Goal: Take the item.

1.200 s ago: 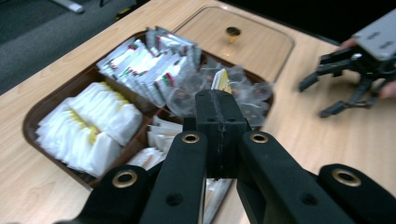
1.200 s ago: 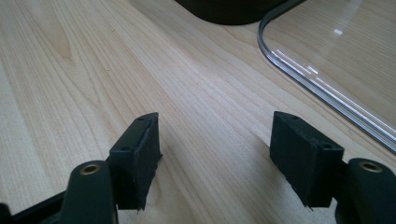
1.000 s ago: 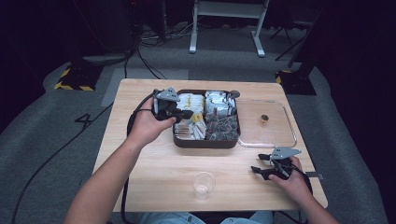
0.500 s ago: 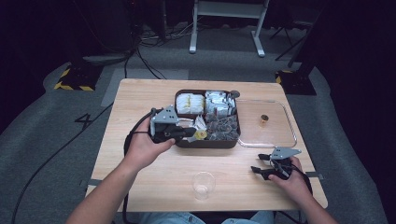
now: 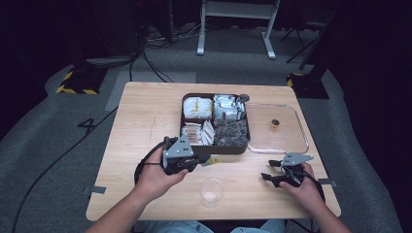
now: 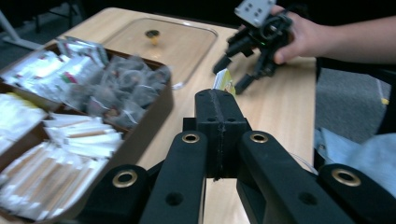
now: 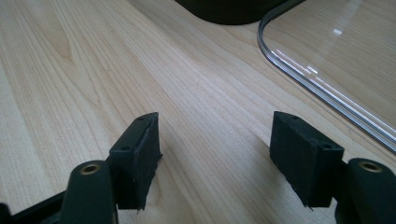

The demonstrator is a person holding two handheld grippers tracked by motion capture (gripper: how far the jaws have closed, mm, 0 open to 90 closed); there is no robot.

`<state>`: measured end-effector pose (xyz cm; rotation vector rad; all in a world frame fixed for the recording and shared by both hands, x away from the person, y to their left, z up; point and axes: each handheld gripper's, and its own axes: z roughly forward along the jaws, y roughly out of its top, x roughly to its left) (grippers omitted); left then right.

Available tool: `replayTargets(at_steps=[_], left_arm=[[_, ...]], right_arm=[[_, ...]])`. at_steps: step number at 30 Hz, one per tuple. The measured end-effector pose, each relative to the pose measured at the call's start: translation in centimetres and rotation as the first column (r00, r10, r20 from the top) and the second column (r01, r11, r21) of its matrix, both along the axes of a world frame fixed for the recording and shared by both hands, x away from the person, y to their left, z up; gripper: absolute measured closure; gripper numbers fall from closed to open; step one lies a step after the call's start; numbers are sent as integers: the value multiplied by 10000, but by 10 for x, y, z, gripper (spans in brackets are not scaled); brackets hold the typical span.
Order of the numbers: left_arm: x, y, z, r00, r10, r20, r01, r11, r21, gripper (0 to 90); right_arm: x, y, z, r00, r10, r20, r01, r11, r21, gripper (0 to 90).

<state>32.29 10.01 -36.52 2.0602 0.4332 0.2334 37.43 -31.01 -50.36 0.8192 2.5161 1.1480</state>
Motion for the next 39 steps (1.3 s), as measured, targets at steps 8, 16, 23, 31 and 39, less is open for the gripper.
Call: replayTargets(at_steps=[8,16,23,31,39], left_arm=[[-13,-12,-15,9976,-595,-366,600,9981,127,900],[-27,-20,-26,9960,-840,-305,841,9965,7,900],[-33,-20,-41,9949,-851,-535,845,9963,-148,900],[-35,-20,-50,9917,-892,-924,878,9960,-186,900],[-36,-21,-51,9903,-951,-1009,934,9954,-209,757]], right_arm=[[0,0,0,10000,1,-1,-1,10000,3,338],[0,0,0,10000,0,-2,0,10000,1,338],[0,0,0,10000,3,15,-3,10000,2,338],[0,0,0,10000,6,13,-6,10000,3,338],[0,0,0,10000,17,17,-17,10000,7,337]])
